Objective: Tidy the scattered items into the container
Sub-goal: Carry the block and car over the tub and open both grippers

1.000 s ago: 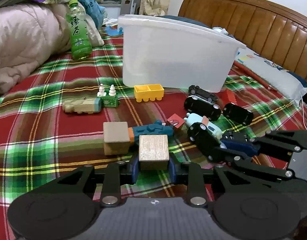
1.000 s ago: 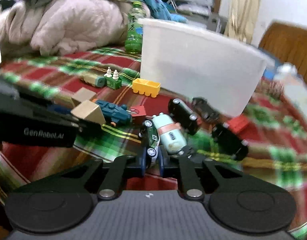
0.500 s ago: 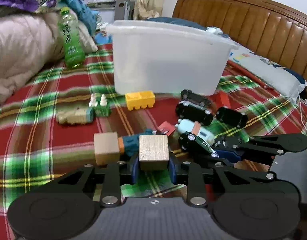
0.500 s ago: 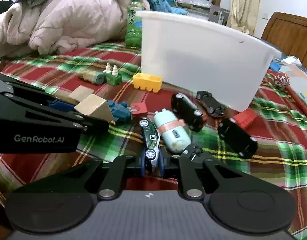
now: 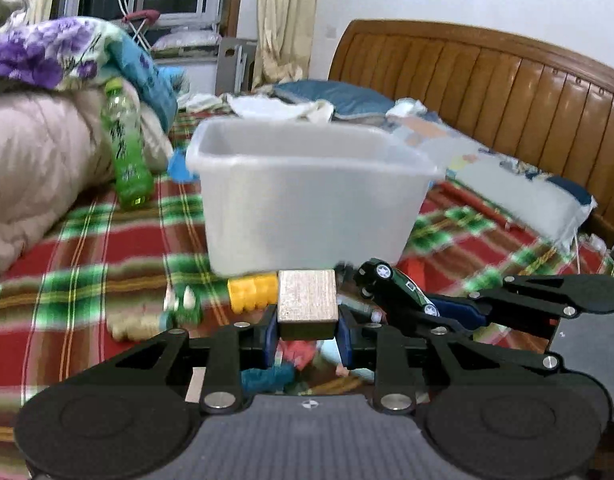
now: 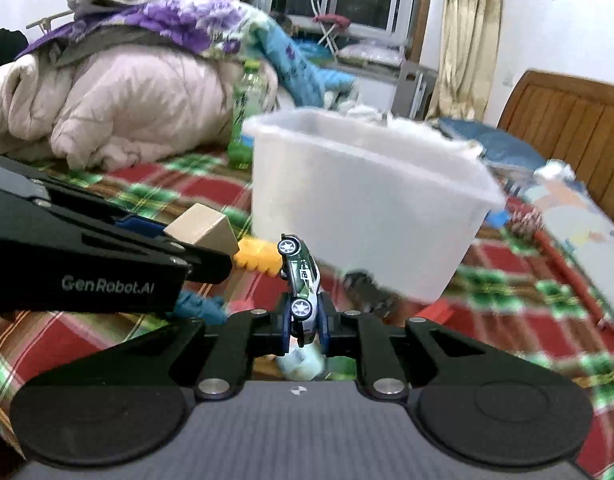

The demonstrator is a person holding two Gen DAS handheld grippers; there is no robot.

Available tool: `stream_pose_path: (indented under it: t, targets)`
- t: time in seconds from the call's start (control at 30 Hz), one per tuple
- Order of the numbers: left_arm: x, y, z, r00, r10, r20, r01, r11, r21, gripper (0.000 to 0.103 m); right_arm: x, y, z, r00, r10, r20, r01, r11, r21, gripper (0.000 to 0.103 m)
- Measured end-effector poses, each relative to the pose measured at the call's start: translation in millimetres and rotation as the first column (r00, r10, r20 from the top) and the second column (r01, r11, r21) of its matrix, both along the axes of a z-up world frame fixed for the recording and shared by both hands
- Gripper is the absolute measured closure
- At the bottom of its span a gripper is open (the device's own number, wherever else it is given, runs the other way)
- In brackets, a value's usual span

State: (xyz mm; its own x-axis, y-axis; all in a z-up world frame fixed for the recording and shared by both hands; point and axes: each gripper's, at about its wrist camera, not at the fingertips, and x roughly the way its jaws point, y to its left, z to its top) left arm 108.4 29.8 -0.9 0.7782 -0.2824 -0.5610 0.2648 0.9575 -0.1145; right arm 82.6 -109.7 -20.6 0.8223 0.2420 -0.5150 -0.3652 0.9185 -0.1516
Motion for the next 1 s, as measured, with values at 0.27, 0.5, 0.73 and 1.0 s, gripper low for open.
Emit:
stream_pose_path:
  t: [0.27,0.5,0.73,1.0]
  targets:
    - [30,-13,45,0.997,-0.012,0.081,0.011,1.000,0.009,0.070,28,-13,37,0.996,-0.033,0.081,0.033,0.999,0.006,0.088]
    - [83,-21,71,0.992,0.010,0.125,-0.009,1.000,-0.002,0.070,74,-21,63,0.990,-0.051,0.128,0.049,0.999,0.020,0.087]
    - [144,-27,71,0.994,0.027,0.104,-0.028,1.000,0.010,0.070,127,-32,66,0.992,-0.076,0.104,0.071,0.996,0.050,0.087]
    - [183,-35,38,0.998,0.047,0.029,-0.048,0.997,0.054,0.070,170,-41,41,0.995,-0.095,-0.002,0.095,0.992,0.081,0.087]
